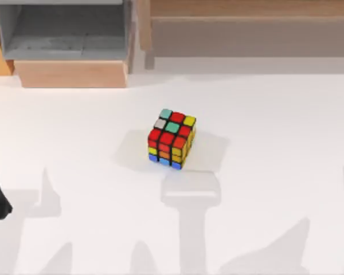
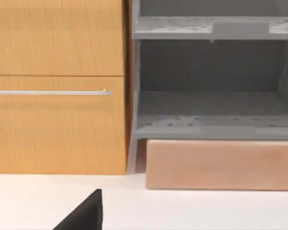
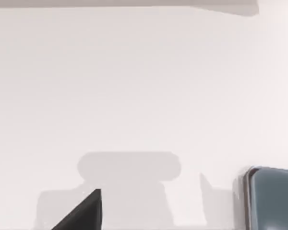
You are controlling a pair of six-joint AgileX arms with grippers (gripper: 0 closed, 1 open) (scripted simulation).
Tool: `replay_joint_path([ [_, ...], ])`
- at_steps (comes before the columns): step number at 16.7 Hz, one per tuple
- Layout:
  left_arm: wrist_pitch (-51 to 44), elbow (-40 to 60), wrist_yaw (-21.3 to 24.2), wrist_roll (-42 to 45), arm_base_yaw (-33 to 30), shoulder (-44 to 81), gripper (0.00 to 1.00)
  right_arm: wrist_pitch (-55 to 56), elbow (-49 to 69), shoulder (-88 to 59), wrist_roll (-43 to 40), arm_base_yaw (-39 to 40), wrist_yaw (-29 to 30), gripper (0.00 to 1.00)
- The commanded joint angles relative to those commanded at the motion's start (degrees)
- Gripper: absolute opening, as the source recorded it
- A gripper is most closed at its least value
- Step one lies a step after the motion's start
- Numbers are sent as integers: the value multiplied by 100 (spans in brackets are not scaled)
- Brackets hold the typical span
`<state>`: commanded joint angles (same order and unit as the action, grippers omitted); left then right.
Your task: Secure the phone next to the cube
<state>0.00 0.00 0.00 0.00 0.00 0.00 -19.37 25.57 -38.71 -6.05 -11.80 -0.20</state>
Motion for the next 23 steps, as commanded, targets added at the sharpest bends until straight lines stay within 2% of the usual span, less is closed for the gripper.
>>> replay_joint_path([
  [7,0,0,0,0,0,0,100,-1836,2241,-4133,-542,-1060,-32,100],
  [11,0,0,0,0,0,0,100,-2571,3257,-5741,-781,-1515,-41,100],
  [16,0,0,0,0,0,0,100,-2951,3867,-6514,-917,-1774,-44,100],
  [23,0,0,0,0,0,0,100,-2701,3729,-6628,-897,-1757,-43,100],
])
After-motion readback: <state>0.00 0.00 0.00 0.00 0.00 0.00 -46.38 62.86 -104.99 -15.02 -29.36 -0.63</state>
